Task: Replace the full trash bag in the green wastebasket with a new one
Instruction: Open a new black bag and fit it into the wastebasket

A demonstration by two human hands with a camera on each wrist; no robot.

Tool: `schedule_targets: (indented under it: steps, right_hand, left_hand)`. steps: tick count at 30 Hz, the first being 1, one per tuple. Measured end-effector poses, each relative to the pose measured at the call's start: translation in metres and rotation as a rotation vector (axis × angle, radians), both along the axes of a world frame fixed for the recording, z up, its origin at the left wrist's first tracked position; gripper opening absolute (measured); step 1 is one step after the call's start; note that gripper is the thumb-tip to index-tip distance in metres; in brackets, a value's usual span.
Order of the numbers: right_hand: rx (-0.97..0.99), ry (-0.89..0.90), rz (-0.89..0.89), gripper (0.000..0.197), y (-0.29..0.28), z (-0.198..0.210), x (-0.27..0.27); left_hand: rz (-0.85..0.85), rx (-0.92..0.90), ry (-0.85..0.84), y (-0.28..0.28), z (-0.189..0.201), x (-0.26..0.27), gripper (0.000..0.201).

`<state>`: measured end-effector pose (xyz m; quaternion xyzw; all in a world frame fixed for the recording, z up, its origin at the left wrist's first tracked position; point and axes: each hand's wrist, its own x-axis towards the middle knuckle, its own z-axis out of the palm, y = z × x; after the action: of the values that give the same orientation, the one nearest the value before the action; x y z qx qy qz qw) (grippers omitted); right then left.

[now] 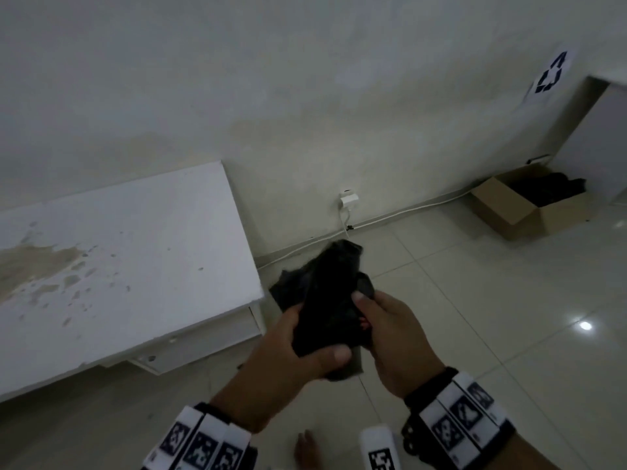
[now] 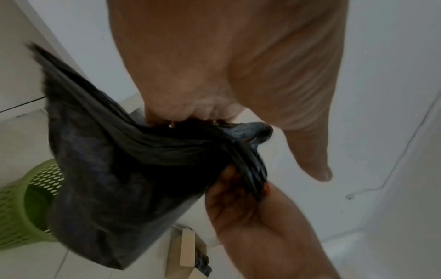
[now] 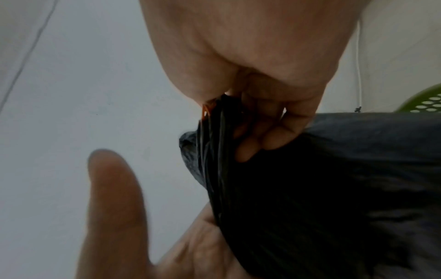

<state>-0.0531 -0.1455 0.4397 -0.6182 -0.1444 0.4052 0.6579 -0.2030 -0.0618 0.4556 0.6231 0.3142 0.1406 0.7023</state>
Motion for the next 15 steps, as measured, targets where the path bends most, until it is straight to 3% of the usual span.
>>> schedule_targets:
  steps: [3,4,6,9,13,15]
  right_hand:
    - [0.011,0.098,0.034,0.03,0.03,0.013,0.019]
    - [0.023,0.118,0.058,0.032,0.039,0.015,0.023]
    - [0.014,0.057,0.097,0.032,0.054,0.015,0.033]
    - [-0.048,-0.144,0.087,0.051,0.067,0.012,0.047]
    - [-0.01,-0.121,0.007,0.024,0.086,0.02,0.065]
    - [-0.008,-0.211,-0.049,0.015,0.095,0.023,0.08]
  left_hand:
    - [0.12,0.162,0.052,0.006,-0.004,0.02,0.021]
    - [0.183,0.167,0.056,0.014,-0.005,0.028,0.014]
    - [0.248,0.108,0.027,0.033,-0.003,0.042,0.02]
    - [0.207,0.136,0.031,0.063,0.0,0.065,0.024]
    - [0.098,0.173,0.023,0.093,0.004,0.095,0.021]
    - [0.07,0.15,0.028,0.102,0.006,0.11,0.018]
